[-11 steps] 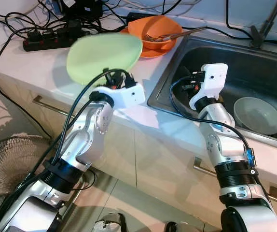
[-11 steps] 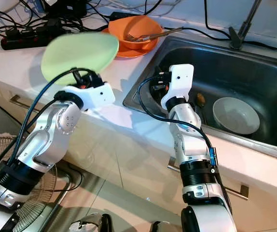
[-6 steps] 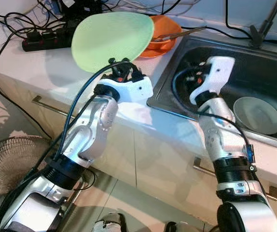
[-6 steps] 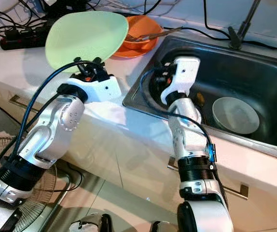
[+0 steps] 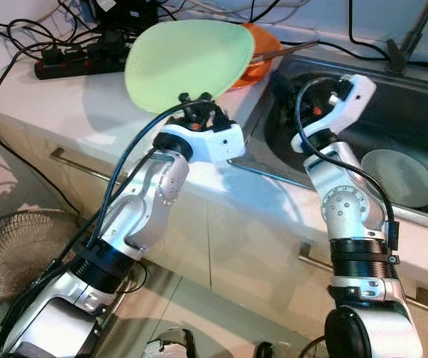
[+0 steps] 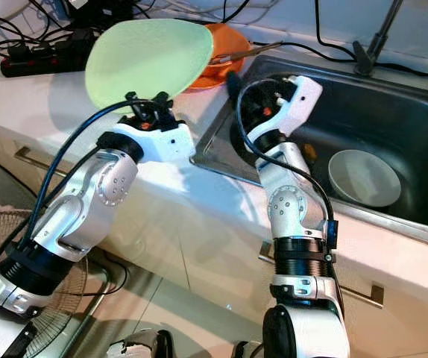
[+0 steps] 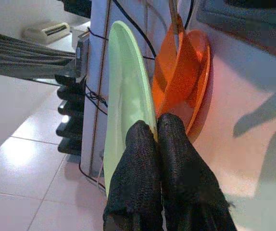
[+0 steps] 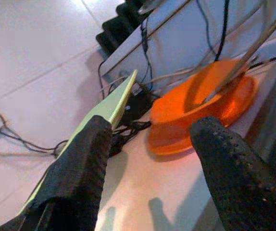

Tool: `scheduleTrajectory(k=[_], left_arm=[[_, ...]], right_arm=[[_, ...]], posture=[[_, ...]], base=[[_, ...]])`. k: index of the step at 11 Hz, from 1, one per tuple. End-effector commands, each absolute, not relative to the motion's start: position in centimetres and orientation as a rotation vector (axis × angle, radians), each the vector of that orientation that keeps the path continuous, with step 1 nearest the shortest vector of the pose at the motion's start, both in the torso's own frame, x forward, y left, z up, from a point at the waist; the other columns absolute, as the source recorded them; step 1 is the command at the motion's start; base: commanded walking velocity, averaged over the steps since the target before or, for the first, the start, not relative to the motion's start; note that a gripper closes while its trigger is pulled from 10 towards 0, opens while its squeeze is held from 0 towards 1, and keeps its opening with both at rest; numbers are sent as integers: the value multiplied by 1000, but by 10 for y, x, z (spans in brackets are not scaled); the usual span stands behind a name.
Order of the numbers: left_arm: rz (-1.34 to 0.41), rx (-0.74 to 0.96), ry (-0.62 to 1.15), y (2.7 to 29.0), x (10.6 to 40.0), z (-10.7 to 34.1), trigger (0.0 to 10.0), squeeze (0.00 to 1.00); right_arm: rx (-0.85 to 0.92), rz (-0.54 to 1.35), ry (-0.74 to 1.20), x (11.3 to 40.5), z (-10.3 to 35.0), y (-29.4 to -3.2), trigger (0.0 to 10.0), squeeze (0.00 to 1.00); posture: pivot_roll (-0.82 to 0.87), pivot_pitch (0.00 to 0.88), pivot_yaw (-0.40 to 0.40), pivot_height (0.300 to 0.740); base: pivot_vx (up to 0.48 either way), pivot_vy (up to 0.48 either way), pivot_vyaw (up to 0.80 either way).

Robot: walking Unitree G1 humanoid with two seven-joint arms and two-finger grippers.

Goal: Kitchen organization

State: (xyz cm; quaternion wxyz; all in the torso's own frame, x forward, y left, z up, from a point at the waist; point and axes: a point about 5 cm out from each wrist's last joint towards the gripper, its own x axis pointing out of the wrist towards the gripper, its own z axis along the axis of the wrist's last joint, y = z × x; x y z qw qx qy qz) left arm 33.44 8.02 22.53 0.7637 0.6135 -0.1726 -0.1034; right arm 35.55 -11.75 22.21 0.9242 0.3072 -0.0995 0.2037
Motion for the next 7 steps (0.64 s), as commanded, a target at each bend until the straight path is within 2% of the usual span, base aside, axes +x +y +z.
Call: scheduleTrajectory(k=[1, 7], left_arm=[[-229, 1335, -427, 75, 332, 231, 10000, 0], [-360, 1363, -502, 58, 322, 224, 10000, 0]], right_arm=[[631, 481, -223, 353, 234, -109, 10000, 0], [650, 506, -179, 352, 230, -104, 10000, 0]], posture=[[105, 59, 36, 740], [112, 51, 35, 740]], base=[[0, 0, 0], [0, 0, 0]])
